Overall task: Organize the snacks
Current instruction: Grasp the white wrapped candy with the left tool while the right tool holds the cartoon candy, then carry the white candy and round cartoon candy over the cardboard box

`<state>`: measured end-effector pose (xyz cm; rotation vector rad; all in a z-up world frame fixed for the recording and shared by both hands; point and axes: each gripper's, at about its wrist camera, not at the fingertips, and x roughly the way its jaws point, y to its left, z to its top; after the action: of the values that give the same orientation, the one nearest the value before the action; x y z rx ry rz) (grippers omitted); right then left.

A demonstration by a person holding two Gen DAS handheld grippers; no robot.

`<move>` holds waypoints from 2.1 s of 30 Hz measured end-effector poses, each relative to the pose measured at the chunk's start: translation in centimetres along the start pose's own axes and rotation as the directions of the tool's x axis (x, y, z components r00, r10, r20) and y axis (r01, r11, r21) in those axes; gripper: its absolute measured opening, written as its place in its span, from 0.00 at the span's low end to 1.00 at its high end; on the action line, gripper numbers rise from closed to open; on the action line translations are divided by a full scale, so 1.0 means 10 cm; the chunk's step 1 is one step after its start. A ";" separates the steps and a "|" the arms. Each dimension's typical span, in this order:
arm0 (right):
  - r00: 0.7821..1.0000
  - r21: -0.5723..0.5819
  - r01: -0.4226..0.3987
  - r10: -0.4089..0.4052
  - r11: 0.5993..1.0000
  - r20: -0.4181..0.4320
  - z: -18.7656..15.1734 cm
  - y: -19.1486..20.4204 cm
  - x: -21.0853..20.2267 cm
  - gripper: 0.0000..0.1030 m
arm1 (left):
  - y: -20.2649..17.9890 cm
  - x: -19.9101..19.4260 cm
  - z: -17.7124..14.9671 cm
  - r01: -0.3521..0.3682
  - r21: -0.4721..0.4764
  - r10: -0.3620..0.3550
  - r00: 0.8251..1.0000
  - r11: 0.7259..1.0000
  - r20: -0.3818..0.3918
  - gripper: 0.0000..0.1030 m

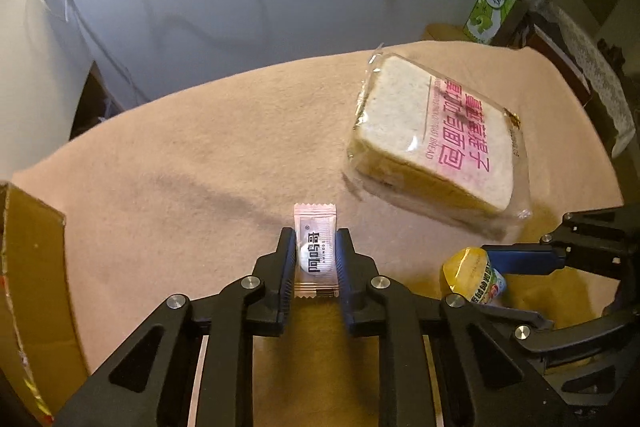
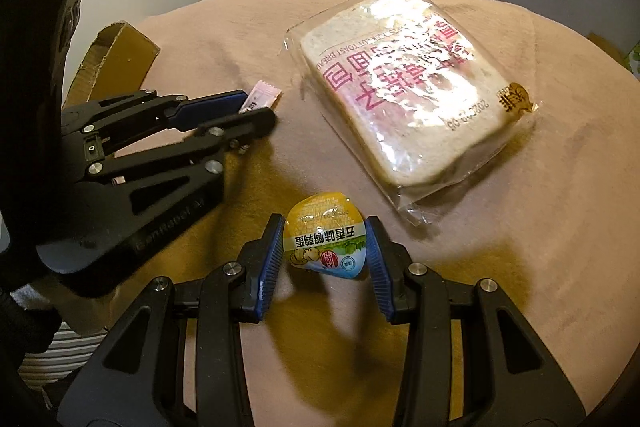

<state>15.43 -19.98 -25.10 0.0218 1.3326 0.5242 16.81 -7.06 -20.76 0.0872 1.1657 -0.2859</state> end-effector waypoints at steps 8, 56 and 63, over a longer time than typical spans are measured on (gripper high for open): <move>1.000 -0.029 0.027 -0.026 0.999 0.012 0.02 0.18 0.03 0.41 | 0.18 -0.14 -0.18 0.021 -0.068 -0.022 1.000 0.997 -0.008 0.17; 0.993 -0.483 -0.052 0.096 0.874 0.068 0.90 2.62 0.09 0.41 | 1.88 -1.60 -1.33 -0.162 -0.448 0.248 0.959 0.879 0.140 0.17; 0.993 -0.520 -0.075 0.112 0.851 0.039 0.97 2.87 0.22 0.41 | 2.04 -1.58 -1.40 -0.174 -0.480 0.263 0.957 0.860 0.124 0.17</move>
<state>14.66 8.93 -15.79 -0.3413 1.0904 0.9477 4.07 18.33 -13.47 -0.2262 0.9991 0.1928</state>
